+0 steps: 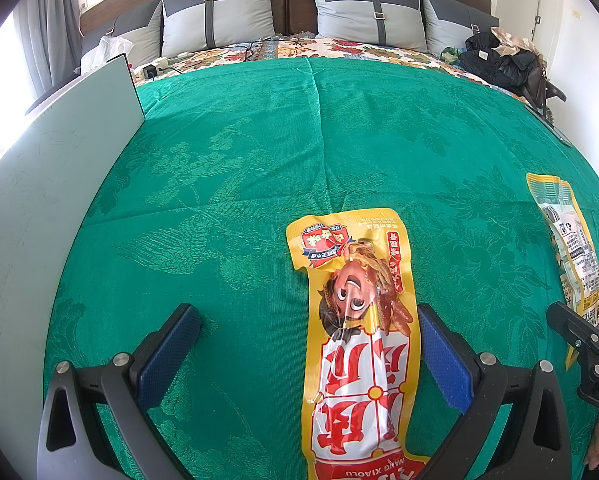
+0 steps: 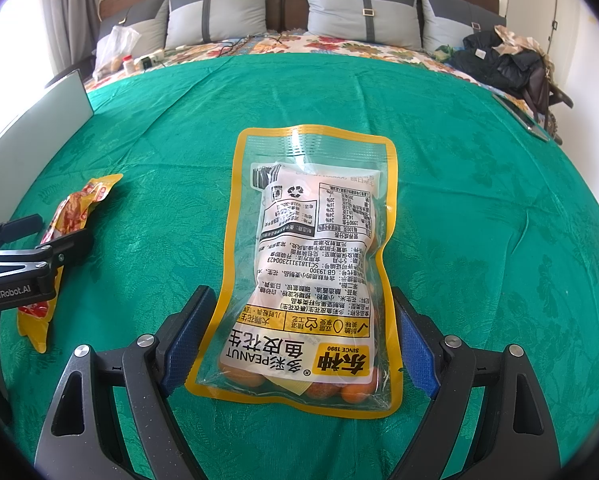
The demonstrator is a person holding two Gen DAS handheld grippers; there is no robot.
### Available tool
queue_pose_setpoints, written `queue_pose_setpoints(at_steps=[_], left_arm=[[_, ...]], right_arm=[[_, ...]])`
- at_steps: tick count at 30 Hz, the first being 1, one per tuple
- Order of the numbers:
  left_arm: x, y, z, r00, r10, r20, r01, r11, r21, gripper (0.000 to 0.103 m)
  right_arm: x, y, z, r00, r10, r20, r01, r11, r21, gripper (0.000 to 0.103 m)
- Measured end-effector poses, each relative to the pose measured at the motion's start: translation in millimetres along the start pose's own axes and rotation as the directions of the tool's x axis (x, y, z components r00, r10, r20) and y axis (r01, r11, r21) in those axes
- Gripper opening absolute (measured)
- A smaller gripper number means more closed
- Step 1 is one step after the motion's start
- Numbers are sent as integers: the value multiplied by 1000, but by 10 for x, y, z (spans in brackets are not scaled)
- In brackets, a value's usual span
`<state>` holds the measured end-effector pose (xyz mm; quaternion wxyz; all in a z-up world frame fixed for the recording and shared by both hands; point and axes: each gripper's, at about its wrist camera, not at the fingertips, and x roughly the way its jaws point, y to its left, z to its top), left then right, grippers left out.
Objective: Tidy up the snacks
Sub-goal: 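Hold the strip snack in left gripper while right gripper holds the peanut bag, then lift both snacks and carry them over the box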
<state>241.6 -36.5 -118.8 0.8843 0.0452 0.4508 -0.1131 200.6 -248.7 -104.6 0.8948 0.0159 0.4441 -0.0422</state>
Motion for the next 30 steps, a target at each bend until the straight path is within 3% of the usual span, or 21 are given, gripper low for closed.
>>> queue_pose_setpoints(at_steps=[5,11,16,17,18,19,20,22,26,28,30], left_arm=[[4,9,-2,1000,0,0,0,1000,0,103],[18,6,21,1000,13,-7,-13,1000,-18,103],[31,-1,108,984,-12,-178,16,1000,19,103],[34,6,119,979,-19,-202,25,999,28,102],[19,9,124,977,-22,-211,30,999,37,98],[-24,4,129,979,-31,-199,42,998,49,81],[-83,-19,133,982,-44,-182,57,996,72,50],[-139,-33,132,979,-54,-197,74,993,92,48],[-399,22,42,973,-155,-172,162,986,28,48],[-560,77,-7,966,-207,-158,205,978,-24,48],[-756,184,-31,955,-262,-138,251,964,-92,48]], right_arm=[[-10,0,-13,999,31,-10,-31,999,-11,88],[43,-76,187,975,104,-198,-111,994,-24,87],[247,22,402,933,43,-356,-73,995,-72,88],[257,38,423,927,39,-374,-76,994,-84,84],[253,24,439,919,43,-392,-78,994,-75,83],[213,-8,452,918,52,-394,-80,995,-56,65],[174,-46,464,912,74,-403,-94,995,-31,63],[97,-132,448,897,136,-420,-139,990,24,60],[-296,-312,467,908,268,-322,-236,962,137,60],[-424,-345,457,915,271,-298,-237,961,144,60],[-396,-313,400,910,245,-334,-214,968,127,60]])
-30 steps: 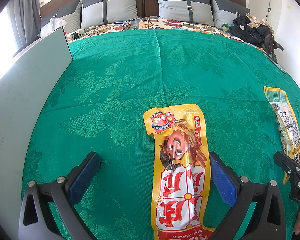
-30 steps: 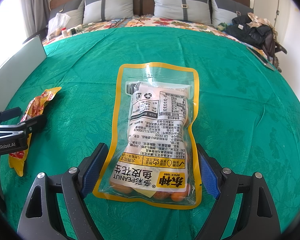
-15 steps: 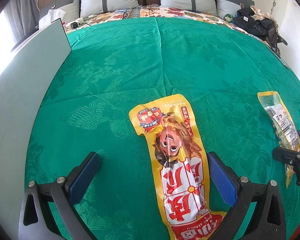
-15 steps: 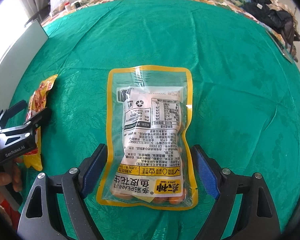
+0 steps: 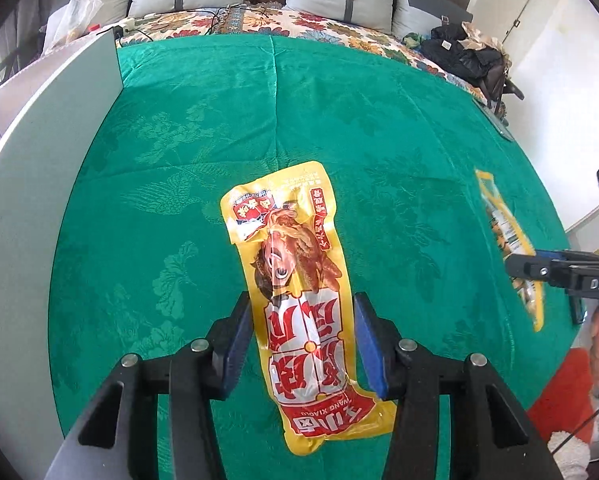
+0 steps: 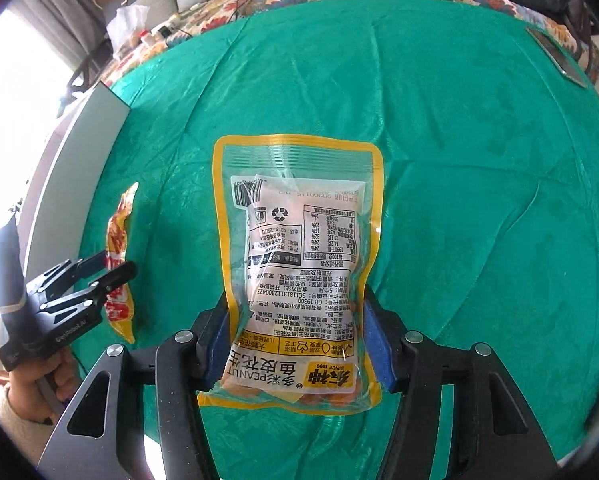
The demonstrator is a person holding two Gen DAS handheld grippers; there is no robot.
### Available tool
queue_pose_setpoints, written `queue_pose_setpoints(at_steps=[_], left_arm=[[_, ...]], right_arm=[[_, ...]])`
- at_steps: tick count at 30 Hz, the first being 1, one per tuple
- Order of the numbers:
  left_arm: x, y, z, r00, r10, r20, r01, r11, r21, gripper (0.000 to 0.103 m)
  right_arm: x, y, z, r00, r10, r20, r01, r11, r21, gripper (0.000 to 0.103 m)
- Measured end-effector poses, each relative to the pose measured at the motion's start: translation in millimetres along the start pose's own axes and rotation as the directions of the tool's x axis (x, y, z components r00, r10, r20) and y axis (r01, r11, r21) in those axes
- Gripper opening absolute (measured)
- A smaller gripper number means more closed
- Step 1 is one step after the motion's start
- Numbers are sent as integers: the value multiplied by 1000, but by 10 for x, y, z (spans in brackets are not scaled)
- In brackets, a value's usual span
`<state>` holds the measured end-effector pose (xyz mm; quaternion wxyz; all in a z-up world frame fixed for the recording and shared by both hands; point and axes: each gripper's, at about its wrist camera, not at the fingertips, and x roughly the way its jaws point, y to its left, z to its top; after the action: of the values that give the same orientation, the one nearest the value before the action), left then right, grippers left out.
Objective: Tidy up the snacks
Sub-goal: 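Lift both snacks and carry them over the box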
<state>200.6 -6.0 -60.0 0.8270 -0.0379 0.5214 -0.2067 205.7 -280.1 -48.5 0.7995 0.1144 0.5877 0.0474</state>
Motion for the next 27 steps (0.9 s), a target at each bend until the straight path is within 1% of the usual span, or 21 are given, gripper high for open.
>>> queue_pose_setpoints(at_steps=[2,3,5,7,10,12,13,15,16,18,19,20,21,23,24,25,27], left_arm=[[-304,83,-23,998,-52,37,54,997,-56,48],[-482,148,-21,996,-71,59,76,994,-82,48],[-876,308,6,989,-96,116,110,986,-122,48],[-1289,525,67,981,-80,179,107,983,-149,48],[-1796,997,161,970,5,244,46,978,-202,48],[-2013,1344,187,961,95,260,-29,969,-246,48],[-2079,1547,185,955,148,258,-75,959,-271,48],[-2154,1903,131,939,245,240,-162,934,-319,49],[-2159,2059,89,932,284,225,-198,919,-342,49],[-2150,2339,-38,920,340,194,-248,889,-386,49],[-2137,2442,-110,910,374,180,-278,871,-405,51],[-2142,2526,-185,902,399,167,-302,857,-418,56],[-2156,2591,-261,895,417,160,-319,847,-426,59],[-2166,2638,-388,875,456,161,-352,829,-435,74],[-2198,2628,-431,864,476,167,-370,823,-431,76],[-2222,2595,-470,850,495,178,-389,819,-422,79],[-2304,2497,-498,823,529,207,-420,813,-404,81]], right_arm=[[7,69,-2,1000,-19,-17,19,1000,-7,60],[-19,164,10,1000,-12,-11,11,1000,-22,60],[-141,433,116,1000,27,16,-26,998,-62,60],[-279,846,262,994,101,50,-95,989,-112,60],[-526,1715,501,970,224,90,-200,954,-226,61],[-647,2348,629,949,301,95,-258,914,-312,62],[-682,2655,666,938,334,90,-283,891,-354,62],[-707,3205,712,923,375,83,-310,854,-417,62],[-694,3451,727,917,391,82,-318,839,-441,63],[-608,3858,649,901,425,85,-337,810,-479,68],[-550,4024,641,896,434,94,-337,802,-493,71],[-482,4148,625,895,436,99,-331,795,-509,76],[-420,4245,606,901,423,101,-313,792,-524,78],[-298,4314,581,924,367,105,-256,801,-541,78],[-243,4288,621,932,348,105,-239,805,-543,78],[-237,4263,598,932,346,113,-233,805,-545,78],[-278,4168,610,926,344,156,-207,808,-552,78]])
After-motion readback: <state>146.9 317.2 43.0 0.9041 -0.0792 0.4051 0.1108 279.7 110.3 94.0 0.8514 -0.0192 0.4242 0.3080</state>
